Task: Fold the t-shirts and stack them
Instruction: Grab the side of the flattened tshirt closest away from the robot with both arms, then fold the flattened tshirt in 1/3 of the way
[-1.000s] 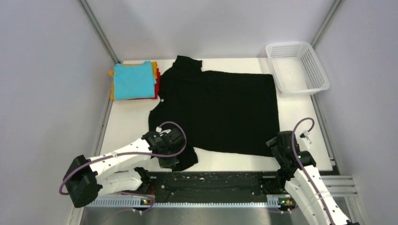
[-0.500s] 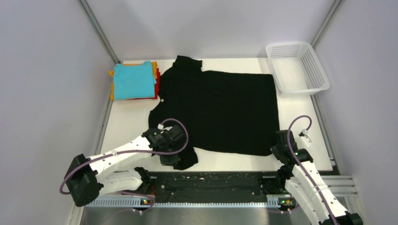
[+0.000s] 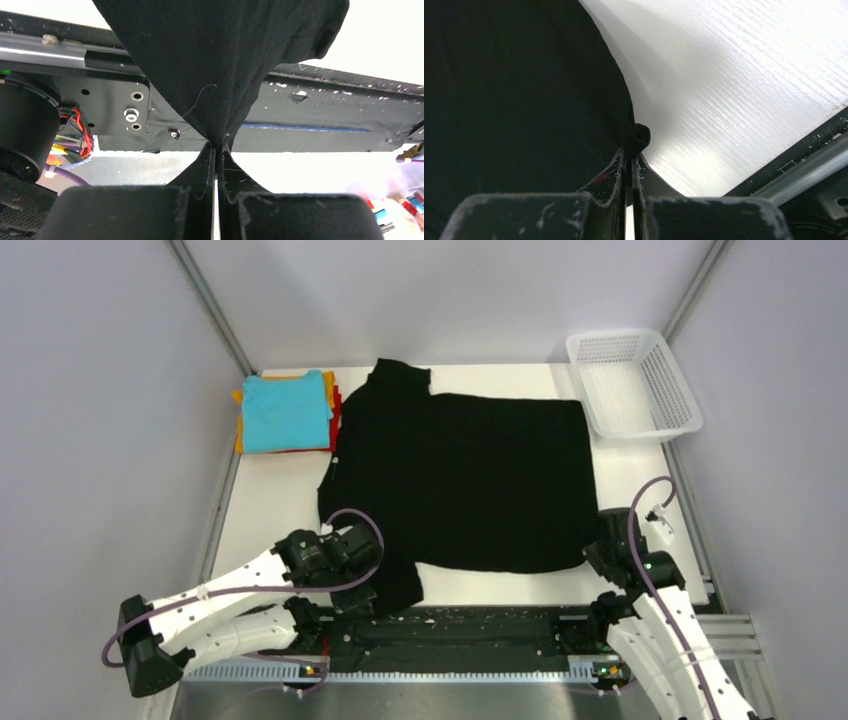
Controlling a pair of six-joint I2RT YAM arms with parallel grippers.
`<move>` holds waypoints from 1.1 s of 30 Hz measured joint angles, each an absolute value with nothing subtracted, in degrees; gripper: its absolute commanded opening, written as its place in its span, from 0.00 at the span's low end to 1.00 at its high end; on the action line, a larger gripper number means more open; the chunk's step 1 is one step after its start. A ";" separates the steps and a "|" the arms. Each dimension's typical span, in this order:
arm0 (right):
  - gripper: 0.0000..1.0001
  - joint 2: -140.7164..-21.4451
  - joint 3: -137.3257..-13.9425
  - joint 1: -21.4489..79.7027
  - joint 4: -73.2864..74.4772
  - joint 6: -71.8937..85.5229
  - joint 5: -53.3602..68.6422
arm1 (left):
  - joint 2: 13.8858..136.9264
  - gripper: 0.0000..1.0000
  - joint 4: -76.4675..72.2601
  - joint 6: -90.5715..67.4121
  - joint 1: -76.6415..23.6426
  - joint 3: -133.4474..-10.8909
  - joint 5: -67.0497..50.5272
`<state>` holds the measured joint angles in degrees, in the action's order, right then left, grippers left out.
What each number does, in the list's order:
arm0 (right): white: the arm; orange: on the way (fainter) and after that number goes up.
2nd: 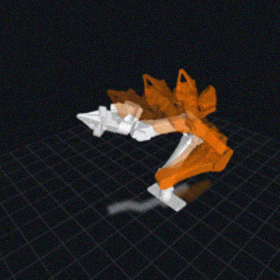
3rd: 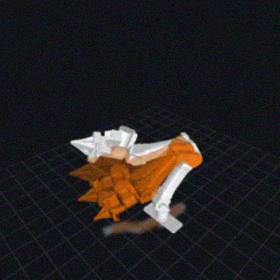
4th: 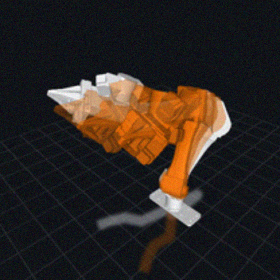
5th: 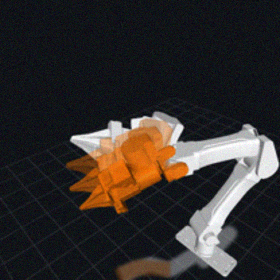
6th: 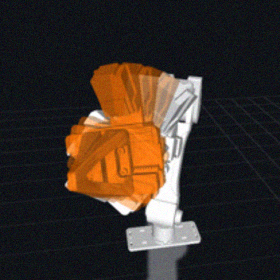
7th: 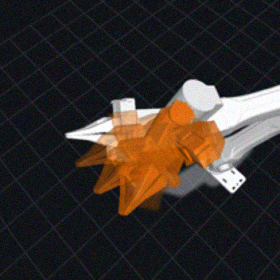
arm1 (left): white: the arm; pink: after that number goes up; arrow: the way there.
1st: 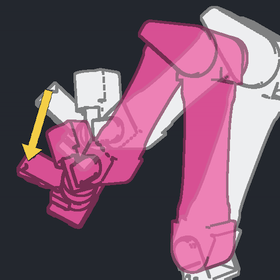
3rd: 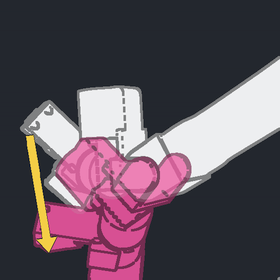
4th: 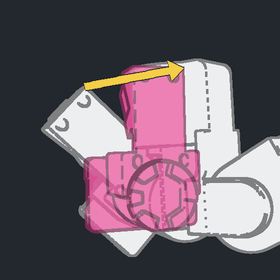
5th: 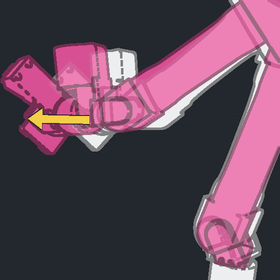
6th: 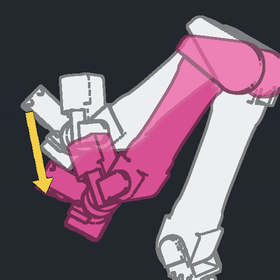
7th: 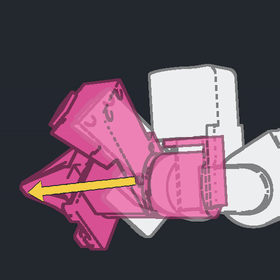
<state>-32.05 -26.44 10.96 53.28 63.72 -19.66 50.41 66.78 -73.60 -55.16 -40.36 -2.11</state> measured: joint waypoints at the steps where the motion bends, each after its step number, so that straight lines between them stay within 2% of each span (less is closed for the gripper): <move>1: 0.00 -31.09 -26.74 10.96 54.28 63.57 -19.70 | 50.00 0.00 67.18 -74.96 -56.60 -40.27 -2.15; 9: 0.00 -28.53 -31.09 10.96 60.42 62.57 -20.18 | 49.58 0.00 71.77 -84.66 -66.48 -40.47 -1.52; 17: 0.00 -27.94 -31.51 10.96 60.69 60.95 -20.08 | 49.32 0.00 67.29 -84.27 -66.65 -41.41 4.51; 23: 0.00 -31.62 -29.91 10.96 56.01 58.83 -18.74 | 53.25 0.00 55.18 -71.81 -54.98 -42.89 3.90; 33: 0.00 -43.11 -30.83 10.96 45.63 55.70 -20.12 | 63.40 0.00 44.62 -54.78 -40.82 -51.24 4.60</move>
<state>-43.11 -30.83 10.96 45.63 55.70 -20.12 63.40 44.62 -54.78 -40.82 -51.24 4.60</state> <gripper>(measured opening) 0.014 0.016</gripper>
